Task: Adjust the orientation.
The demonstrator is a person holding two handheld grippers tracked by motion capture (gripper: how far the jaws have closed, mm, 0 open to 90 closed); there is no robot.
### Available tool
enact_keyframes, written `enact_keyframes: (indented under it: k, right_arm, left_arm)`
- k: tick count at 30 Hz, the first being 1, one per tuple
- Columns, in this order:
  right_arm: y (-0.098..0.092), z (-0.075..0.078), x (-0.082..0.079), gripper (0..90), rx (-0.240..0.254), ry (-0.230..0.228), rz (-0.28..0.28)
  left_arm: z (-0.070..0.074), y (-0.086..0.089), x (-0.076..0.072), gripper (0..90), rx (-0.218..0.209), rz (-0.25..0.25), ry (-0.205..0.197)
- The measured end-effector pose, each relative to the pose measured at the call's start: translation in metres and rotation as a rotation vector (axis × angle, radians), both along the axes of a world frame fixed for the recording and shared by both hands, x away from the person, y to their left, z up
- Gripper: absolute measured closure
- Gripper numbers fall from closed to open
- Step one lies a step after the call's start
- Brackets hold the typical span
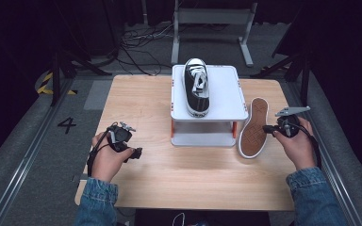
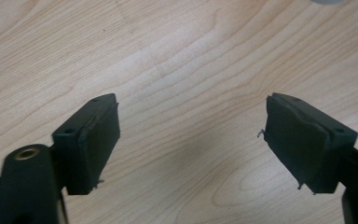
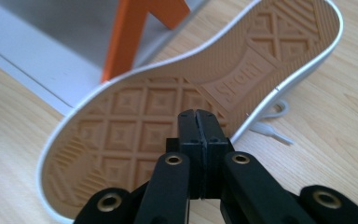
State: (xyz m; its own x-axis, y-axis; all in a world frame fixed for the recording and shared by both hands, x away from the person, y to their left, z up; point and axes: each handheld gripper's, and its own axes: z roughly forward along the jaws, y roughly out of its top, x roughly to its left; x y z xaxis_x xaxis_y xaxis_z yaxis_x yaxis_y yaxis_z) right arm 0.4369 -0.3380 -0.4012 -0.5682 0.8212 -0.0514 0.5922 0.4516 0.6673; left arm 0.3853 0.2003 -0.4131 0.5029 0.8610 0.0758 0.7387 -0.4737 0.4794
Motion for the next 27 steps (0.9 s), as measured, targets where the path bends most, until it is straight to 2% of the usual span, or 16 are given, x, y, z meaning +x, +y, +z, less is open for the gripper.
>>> enact_keyframes:
  k: [2, 6, 10, 11, 14, 16, 18, 21, 23, 25, 27]
  right_arm:
    - [-0.001, -0.004, 0.002, 90.0, -0.016, 0.02, -0.015]
    - [-0.007, -0.011, 0.004, 90.0, -0.029, 0.057, -0.05]
    - [-0.013, -0.02, 0.004, 90.0, -0.056, 0.09, -0.07]
    - [-0.018, -0.028, 0.005, 90.0, -0.069, 0.11, -0.083]
    - [-0.024, -0.035, 0.005, 90.0, -0.07, 0.122, -0.104]
    - [-0.031, -0.037, 0.004, 90.0, -0.042, 0.129, -0.116]
    - [-0.033, -0.038, 0.003, 90.0, -0.026, 0.124, -0.116]
    - [-0.032, -0.038, 0.002, 87.6, -0.032, 0.131, -0.12]
    - [-0.033, -0.036, 0.002, 87.4, -0.034, 0.128, -0.117]
    - [-0.034, -0.03, 0.001, 87.3, -0.033, 0.116, -0.123]
    - [-0.034, -0.017, -0.001, 87.3, -0.005, 0.083, -0.116]
  left_arm:
    - [0.0, 0.001, -0.002, 19.3, 0.011, 0.001, 0.0]
    - [-0.001, 0.005, -0.003, 19.0, -0.016, 0.004, 0.018]
    - [-0.004, 0.006, -0.001, 18.9, -0.012, 0.006, 0.029]
    - [-0.005, 0.006, 0.001, 18.9, -0.018, 0.004, 0.031]
    - [-0.008, 0.004, 0.004, 18.8, -0.024, 0.007, 0.038]
    - [-0.01, 0.002, 0.007, 18.8, -0.022, -0.002, 0.053]
    - [-0.013, 0.002, 0.009, 18.8, -0.02, 0.0, 0.062]
    - [-0.016, 0.003, 0.01, 18.6, -0.014, 0.014, 0.08]
    - [-0.018, 0.005, 0.008, 18.4, 0.013, 0.018, 0.071]
    - [-0.018, 0.007, 0.007, 18.4, 0.01, 0.034, 0.063]
    - [-0.018, 0.007, 0.004, 17.7, 0.01, 0.031, 0.057]
